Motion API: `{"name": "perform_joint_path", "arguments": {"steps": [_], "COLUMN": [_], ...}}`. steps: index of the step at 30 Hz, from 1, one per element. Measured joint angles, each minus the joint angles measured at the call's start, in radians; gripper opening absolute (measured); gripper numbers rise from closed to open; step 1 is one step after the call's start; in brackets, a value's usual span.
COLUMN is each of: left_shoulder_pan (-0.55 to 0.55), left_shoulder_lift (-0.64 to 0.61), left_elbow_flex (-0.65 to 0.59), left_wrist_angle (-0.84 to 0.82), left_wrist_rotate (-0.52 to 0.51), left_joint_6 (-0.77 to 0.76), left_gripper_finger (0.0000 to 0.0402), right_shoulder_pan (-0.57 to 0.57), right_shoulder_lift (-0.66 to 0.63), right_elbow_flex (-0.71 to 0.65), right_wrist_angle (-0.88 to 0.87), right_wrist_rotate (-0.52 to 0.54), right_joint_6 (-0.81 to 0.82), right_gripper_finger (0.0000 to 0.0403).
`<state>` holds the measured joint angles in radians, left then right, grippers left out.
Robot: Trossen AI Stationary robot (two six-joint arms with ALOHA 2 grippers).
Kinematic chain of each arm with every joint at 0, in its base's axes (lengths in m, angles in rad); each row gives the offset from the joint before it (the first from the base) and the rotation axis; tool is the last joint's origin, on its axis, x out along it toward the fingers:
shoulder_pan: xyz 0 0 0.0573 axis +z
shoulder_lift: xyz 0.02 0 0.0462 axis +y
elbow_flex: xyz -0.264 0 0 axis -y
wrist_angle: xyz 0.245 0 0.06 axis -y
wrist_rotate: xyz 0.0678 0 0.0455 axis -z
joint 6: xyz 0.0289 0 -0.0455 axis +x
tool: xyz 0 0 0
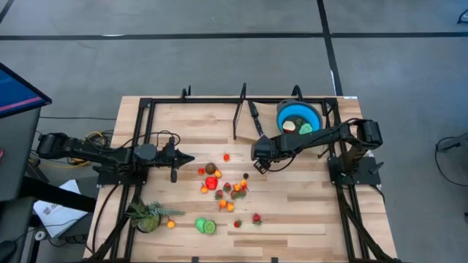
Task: Pick & Place Fruit
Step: Put the orange pear into the blue colander
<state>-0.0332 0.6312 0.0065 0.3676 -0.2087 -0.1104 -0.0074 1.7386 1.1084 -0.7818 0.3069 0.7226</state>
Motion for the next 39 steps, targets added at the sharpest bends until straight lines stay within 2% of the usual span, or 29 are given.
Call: {"name": "perform_joint_path", "arguments": {"steps": [6,16,25,30,39], "left_shoulder_pan": [0.000,0.000,0.000,0.000,0.000], "left_shoulder_lift": [0.000,0.000,0.000,0.000,0.000], "left_elbow_flex": [0.000,0.000,0.000,0.000,0.000], "left_wrist_angle": [0.000,0.000,0.000,-0.001,-0.001], "left_wrist_rotate": [0.000,0.000,0.000,0.000,0.000], "left_joint_6": [0.000,0.000,0.000,0.000,0.000], "left_gripper_finger": [0.0001,0.0001,0.0001,0.0001,0.0001], "right_shoulder_pan": [0.001,0.002,0.001,-0.008,-0.025], "right_shoulder_lift": [0.003,0.141,0.142,0.143,0.143], "right_elbow_flex": [0.000,0.005,0.008,0.018,0.018], "right_wrist_angle": [0.035,0.025,0.024,0.029,0.028], "right_wrist_rotate": [0.002,0.004,0.003,-0.051,-0.117], "right_joint_6": [-0.024,-0.069,-0.111,-0.169,-0.173], "right_gripper_finger": [0.0276,0.0276,0.0276,0.0276,0.0275]}}
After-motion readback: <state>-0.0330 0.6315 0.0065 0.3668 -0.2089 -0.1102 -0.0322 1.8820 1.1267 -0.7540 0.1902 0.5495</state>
